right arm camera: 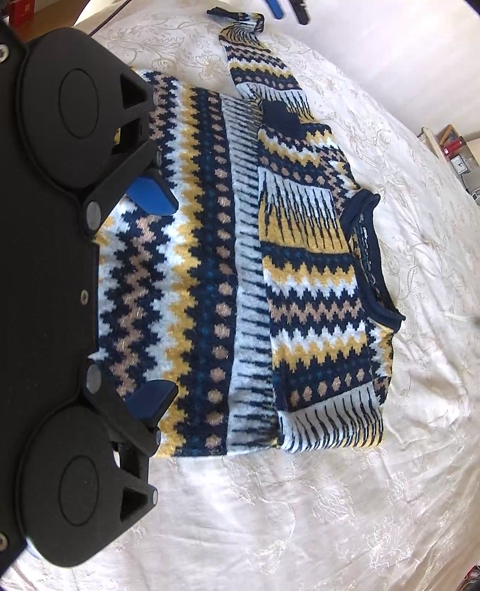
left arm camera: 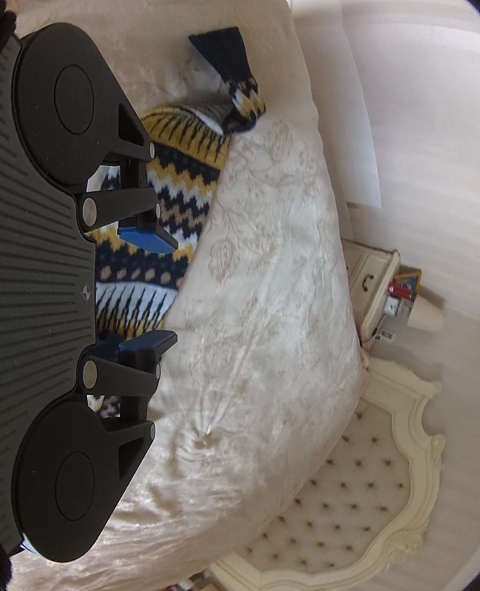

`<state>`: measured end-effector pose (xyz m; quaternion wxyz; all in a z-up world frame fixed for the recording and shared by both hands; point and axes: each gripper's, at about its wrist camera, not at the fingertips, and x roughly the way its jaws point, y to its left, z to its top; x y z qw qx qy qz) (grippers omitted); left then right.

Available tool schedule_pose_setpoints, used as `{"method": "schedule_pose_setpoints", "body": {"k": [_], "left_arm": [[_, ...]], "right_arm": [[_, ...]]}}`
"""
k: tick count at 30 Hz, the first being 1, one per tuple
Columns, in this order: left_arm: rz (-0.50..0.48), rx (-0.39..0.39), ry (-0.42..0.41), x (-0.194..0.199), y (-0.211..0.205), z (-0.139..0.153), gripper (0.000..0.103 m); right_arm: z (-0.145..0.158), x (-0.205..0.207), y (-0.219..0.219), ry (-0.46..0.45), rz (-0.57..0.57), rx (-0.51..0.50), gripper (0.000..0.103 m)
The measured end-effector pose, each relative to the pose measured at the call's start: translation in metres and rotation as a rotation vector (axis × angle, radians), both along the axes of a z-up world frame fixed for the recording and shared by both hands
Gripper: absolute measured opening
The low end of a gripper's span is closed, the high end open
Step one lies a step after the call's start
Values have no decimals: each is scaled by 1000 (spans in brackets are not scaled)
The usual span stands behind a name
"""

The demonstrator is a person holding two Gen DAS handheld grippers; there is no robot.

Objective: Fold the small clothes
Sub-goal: 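Lift the held cuff with the left gripper and carry it over the body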

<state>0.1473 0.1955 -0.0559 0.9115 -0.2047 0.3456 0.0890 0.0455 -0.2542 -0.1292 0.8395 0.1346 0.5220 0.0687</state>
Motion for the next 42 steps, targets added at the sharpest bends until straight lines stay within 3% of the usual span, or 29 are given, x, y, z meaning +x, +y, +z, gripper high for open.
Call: {"method": "schedule_pose_setpoints", "body": {"k": [5,8,17,26,31,34,37,42], "left_arm": [[164,-66,31,-1,59,-10,55],[222,-57,48,4,85,-15,56],[162,16,120,34,104,-34,58],[385,-222,61,33,151,-50,58],[471,-311,56,29,173,-58,57],[508,-402,66,24,186,-67,53],[539,-404,66,18,189,-68,10],[384,-232,11,16,170,-38,8]], "right_arm": [[4,4,22,-5,2,12,97],[5,8,40,-1,2,30,97],[7,14,79,1,15,26,97],[9,13,82,13,-31,9,97],[8,13,83,24,-42,4,97],[7,14,86,27,-37,3,97],[7,15,90,28,-21,4,97],[8,16,90,22,10,10,97]]}}
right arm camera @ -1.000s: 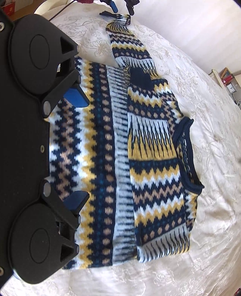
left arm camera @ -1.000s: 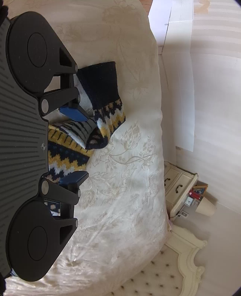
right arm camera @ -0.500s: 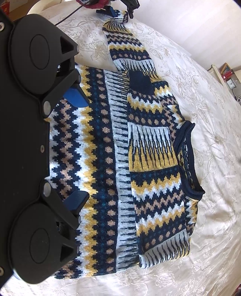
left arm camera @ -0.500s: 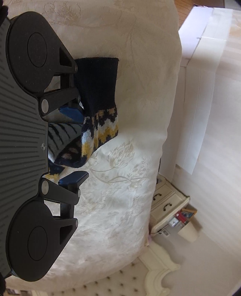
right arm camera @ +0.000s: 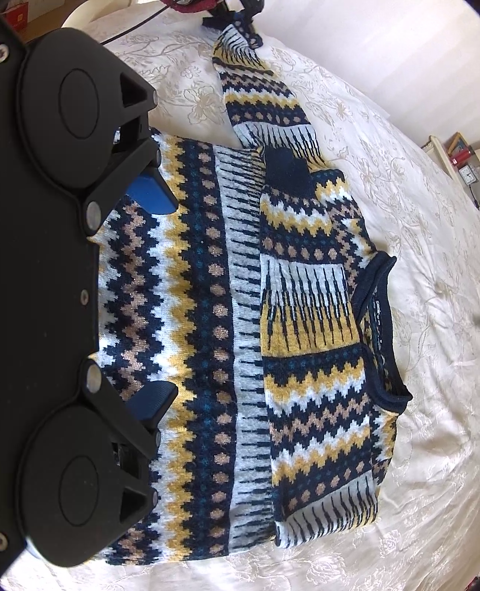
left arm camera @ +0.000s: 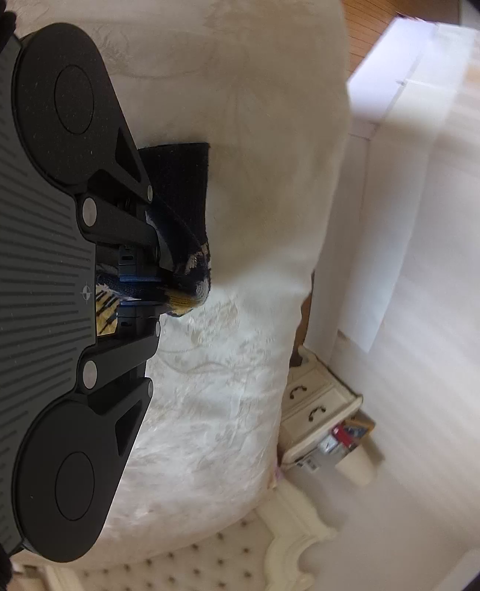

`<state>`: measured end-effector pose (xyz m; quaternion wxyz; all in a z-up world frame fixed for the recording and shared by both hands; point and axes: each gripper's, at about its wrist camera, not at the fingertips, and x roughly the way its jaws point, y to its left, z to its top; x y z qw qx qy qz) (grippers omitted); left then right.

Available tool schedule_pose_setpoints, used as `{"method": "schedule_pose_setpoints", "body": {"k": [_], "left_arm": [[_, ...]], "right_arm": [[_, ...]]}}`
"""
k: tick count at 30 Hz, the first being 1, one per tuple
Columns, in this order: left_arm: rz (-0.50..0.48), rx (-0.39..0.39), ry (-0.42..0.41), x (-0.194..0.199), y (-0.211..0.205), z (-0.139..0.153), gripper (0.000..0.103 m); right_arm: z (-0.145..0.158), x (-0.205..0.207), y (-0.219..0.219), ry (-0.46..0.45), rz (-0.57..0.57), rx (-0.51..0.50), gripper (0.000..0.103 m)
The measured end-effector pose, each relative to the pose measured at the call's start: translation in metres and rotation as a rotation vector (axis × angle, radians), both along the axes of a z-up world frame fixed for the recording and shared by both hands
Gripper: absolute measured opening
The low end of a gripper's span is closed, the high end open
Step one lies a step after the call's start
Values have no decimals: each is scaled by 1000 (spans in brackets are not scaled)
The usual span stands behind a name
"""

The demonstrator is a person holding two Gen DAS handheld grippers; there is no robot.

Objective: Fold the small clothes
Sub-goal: 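Lift the held cuff with the left gripper and carry it over the body, then lay the cuff onto the sweater body and open the left gripper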

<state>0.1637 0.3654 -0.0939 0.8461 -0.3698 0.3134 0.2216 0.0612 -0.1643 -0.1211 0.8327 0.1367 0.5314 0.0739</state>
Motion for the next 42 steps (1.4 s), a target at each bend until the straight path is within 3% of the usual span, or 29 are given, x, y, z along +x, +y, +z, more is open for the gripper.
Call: {"method": "schedule_pose_setpoints", "body": {"k": [9,16,23,31,33,34,35,38,42], "left_arm": [[-270,213,-146,-11,-85,76,8],[-476,252,-245,-9,-187,104,8],[-648,189,-249,-1,-286,82,8],[-832,181,-113,8,-373,27,9],[-887,177,-75,3,-389,16,19],[-911,178,-55,2,-395,11,34],[-932,183,-43,-1,-401,9,42],[-1021,197,-52,-9,-416,8,48],[-1179,253,-76,-20,-431,11,67]], "right_arm": [[1,-4,-23,-15,29,20,97],[4,-19,-59,-27,14,30,97],[5,-35,-102,-30,-27,24,97],[5,-49,-138,-30,-86,14,97],[6,-51,-141,-30,-94,11,97],[6,-52,-142,-29,-97,10,97],[5,-52,-143,-29,-100,10,97],[3,-53,-141,-22,-104,6,97],[0,-51,-131,-15,-97,5,97]]}}
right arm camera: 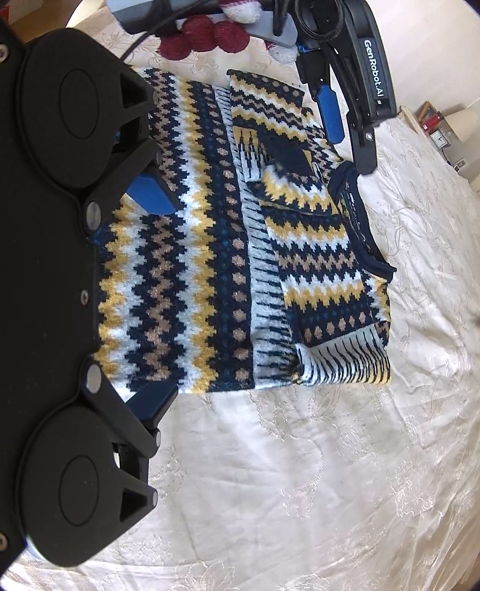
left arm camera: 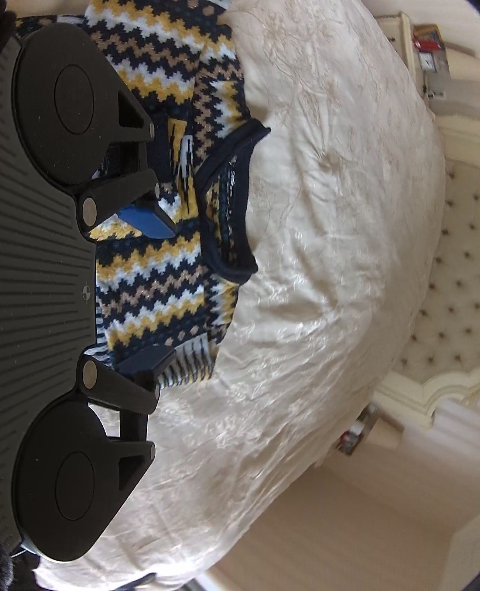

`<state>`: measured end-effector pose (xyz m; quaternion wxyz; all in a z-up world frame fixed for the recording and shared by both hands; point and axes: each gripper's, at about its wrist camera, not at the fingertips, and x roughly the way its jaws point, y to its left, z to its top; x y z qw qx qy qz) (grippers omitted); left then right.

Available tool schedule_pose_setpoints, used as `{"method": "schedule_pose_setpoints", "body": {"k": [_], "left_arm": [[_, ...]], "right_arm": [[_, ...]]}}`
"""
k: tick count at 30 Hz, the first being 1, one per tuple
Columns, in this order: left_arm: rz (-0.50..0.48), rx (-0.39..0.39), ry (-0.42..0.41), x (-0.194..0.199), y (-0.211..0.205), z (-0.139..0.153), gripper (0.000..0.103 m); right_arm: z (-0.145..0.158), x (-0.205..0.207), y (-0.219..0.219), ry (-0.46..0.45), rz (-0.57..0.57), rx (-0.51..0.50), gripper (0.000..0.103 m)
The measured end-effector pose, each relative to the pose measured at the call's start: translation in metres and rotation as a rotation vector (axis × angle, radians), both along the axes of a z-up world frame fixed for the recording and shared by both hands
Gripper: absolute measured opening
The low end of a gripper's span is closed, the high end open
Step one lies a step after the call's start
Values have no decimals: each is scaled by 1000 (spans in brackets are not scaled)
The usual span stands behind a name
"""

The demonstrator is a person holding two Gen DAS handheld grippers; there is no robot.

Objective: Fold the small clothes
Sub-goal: 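Lay the cuff onto the sweater body and open the left gripper, then grasp the sweater side edge with the right gripper and fold it inward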

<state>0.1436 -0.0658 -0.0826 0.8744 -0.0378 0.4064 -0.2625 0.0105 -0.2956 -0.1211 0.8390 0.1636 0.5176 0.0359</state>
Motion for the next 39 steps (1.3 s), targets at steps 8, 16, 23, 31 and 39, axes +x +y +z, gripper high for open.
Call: {"method": "schedule_pose_setpoints", "body": {"k": [8,16,23,31,39], "left_arm": [[-14,105,-26,-23,33,-6,68],[168,252,103,-17,104,-38,68],[283,300,255,-10,140,-75,69],[345,255,343,-7,153,-93,73],[345,250,349,-6,153,-94,75]], "right_arm": [[1,17,25,-13,39,-28,97],[6,54,75,-69,177,-165,97],[-6,93,128,-104,322,-317,97],[-31,133,147,-84,371,-418,94],[-34,147,72,-26,62,-403,92]]}}
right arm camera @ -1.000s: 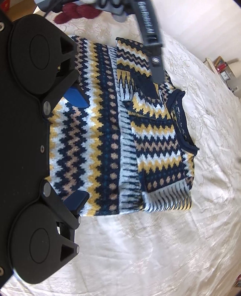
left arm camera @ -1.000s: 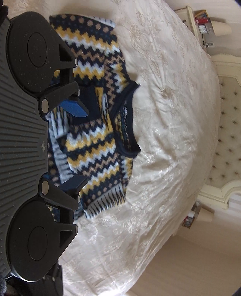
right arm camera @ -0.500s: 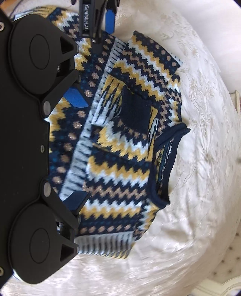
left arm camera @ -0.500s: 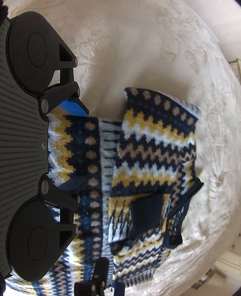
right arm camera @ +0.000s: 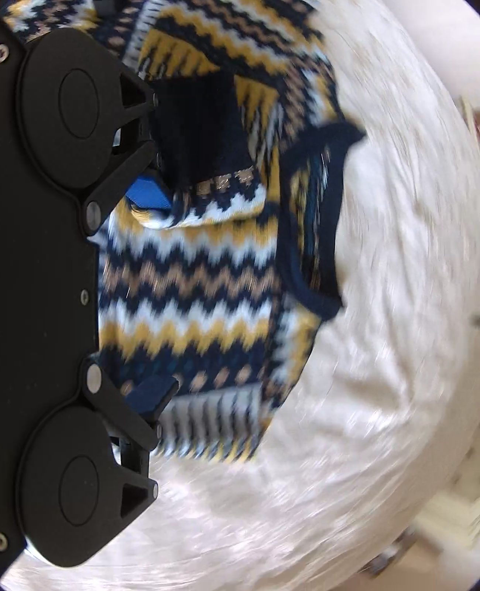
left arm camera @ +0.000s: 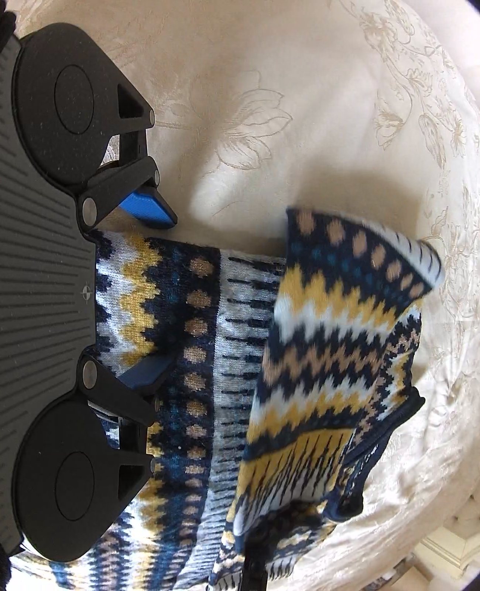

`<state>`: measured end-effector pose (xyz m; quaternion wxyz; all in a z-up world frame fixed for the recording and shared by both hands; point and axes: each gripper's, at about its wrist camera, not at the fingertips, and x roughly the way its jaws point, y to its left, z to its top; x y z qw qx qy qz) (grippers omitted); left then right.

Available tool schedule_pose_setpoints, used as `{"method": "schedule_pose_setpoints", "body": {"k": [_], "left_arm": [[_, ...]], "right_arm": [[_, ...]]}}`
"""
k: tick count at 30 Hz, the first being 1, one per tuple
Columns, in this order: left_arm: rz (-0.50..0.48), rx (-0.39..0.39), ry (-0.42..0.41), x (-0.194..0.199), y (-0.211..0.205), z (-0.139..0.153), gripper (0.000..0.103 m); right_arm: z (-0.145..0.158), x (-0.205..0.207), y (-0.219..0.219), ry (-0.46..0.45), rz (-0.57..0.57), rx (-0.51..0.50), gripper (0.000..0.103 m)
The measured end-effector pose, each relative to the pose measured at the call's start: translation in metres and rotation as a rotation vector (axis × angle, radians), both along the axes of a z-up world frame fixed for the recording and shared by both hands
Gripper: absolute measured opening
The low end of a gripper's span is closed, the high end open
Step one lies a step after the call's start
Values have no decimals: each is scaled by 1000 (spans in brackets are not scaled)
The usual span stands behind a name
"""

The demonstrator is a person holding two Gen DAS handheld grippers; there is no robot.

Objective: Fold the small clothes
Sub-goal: 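Grasp the sweater side edge with the right gripper and fold it inward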

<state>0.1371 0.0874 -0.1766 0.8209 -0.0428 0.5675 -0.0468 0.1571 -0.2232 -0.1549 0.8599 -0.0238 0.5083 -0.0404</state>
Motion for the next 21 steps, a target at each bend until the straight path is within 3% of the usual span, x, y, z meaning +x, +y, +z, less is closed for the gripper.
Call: {"method": "schedule_pose_setpoints", "body": {"k": [3,12,21], "left_arm": [[-4,1,0,1,-2,-1,79],[-1,8,9,3,-6,-1,80],[0,6,14,4,-5,-2,80]], "right_arm": [[1,-9,-23,11,-58,43,89],[-1,-17,-41,-11,-51,223,88],[-9,-4,-73,-34,-125,296,88]]}}
